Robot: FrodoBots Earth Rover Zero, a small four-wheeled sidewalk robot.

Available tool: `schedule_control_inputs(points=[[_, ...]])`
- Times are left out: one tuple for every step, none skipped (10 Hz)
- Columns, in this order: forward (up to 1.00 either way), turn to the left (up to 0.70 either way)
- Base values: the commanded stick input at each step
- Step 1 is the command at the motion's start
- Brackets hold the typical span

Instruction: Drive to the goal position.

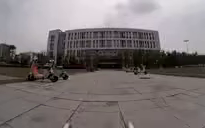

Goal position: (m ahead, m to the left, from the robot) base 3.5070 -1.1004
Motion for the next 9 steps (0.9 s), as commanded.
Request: schedule_control_inputs(points=[[0.85,0.00],[0.85,0.00],[0.85,0.00],[0.85,0.00],[0.85,0.00],[0.85,0.00],[0.85,0.00],[0.85,0.00],[0.85,0.00]])
